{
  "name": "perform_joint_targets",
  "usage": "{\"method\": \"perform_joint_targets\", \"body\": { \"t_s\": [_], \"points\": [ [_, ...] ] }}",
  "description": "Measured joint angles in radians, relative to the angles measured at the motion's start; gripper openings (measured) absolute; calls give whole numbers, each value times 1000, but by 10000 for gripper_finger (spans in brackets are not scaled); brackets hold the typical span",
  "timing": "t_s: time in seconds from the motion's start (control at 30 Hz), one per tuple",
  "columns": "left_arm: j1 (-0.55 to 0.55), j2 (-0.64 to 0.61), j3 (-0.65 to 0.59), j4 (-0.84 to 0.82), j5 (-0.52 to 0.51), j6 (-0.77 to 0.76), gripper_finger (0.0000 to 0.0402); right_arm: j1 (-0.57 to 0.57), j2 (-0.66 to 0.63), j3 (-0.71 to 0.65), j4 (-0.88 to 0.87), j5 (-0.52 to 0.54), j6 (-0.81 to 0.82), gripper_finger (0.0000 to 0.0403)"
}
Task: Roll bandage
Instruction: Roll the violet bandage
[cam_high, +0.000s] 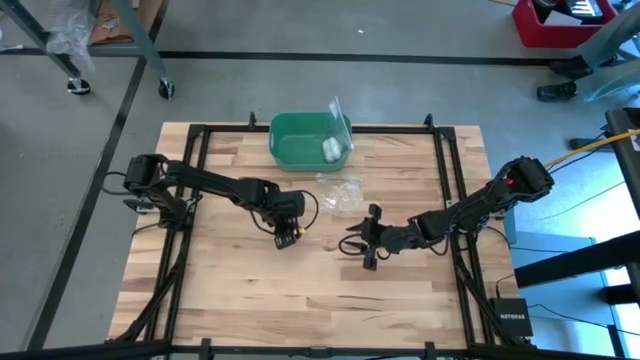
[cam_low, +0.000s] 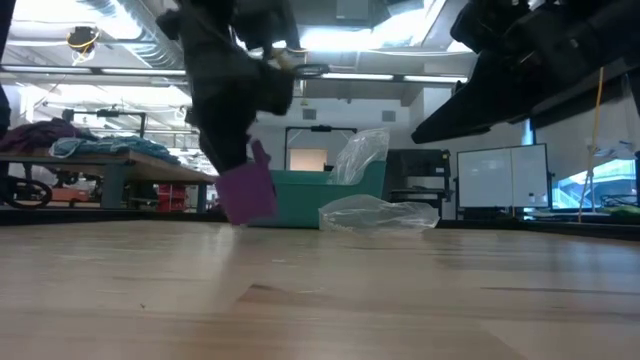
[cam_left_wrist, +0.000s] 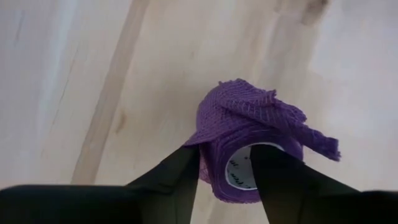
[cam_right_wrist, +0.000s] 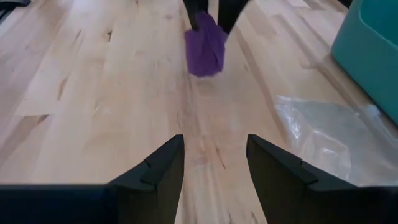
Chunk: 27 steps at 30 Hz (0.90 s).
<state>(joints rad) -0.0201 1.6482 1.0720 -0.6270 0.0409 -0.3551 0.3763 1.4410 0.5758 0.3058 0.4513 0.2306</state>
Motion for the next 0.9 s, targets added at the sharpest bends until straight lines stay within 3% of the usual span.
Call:
{"method": "perform_joint_targets", "body": {
  "t_s": [0.2, 0.6, 0.9],
  "points": [
    [0, -44, 10, -84, 0, 6, 146, -9, 1, 52, -40, 9, -77, 177],
    [3, -3, -2, -26, -26, 29, 147, -124, 1, 107, -131, -68, -97, 177],
    [0, -1, 2, -31, -23, 45, 83, -142, 1, 107, -130, -80, -107, 177]
  ]
}}
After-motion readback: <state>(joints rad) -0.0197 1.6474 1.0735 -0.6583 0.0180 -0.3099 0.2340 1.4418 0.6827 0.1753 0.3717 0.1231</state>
